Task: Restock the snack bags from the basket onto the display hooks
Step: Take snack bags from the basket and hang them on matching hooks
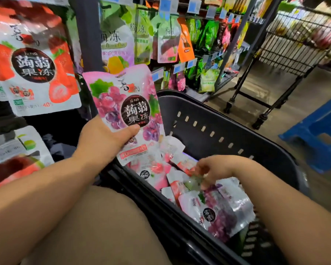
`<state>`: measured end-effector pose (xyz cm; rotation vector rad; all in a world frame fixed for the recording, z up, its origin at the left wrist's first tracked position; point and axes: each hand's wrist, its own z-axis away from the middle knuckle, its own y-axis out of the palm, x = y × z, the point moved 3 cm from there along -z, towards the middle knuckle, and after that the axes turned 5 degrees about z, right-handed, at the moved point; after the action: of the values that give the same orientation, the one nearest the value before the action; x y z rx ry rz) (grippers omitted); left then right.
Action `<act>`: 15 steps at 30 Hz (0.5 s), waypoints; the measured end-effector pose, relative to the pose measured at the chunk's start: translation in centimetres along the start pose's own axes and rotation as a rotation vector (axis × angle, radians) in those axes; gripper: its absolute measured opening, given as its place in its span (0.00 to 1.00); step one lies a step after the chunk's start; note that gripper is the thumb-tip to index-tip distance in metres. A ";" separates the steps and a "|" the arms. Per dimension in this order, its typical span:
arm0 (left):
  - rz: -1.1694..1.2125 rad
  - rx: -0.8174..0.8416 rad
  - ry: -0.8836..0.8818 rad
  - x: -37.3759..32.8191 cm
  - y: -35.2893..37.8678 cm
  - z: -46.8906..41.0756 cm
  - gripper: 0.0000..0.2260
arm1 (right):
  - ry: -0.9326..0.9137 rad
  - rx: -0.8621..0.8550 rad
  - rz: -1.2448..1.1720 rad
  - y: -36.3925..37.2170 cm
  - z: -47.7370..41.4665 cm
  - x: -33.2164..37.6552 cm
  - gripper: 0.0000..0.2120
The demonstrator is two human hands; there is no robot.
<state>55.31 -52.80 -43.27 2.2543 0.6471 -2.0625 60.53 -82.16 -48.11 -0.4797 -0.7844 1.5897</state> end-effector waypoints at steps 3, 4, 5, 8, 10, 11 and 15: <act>0.000 0.008 -0.032 0.0 -0.1 0.3 0.10 | 0.138 0.117 0.228 0.7 -0.7 -1.0 0.27; -0.001 0.007 -0.041 0.0 -0.1 0.3 0.12 | 0.164 0.142 0.250 0.9 -1.1 -1.5 0.28; 0.002 0.003 -0.048 0.1 -0.1 0.2 0.13 | 0.175 0.163 0.265 1.1 -1.6 -1.9 0.28; -0.004 -0.002 -0.063 0.1 -0.1 0.3 0.15 | 0.185 0.202 0.279 1.7 -2.8 -2.9 0.16; -0.016 0.004 -0.061 0.0 -0.1 0.4 0.15 | 0.160 0.181 0.265 1.7 -3.0 -3.4 0.10; -0.019 0.005 -0.058 -0.1 -0.2 0.4 0.15 | 0.149 0.142 0.228 1.5 -3.1 -3.8 0.11; -0.026 0.013 -0.055 -0.1 -0.2 0.4 0.16 | 0.110 -0.133 -0.059 0.2 -3.4 -5.2 0.12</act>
<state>54.83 -52.74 -43.22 2.1987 0.6644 -2.1387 63.68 -86.52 -51.18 -0.6287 -0.8164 1.4499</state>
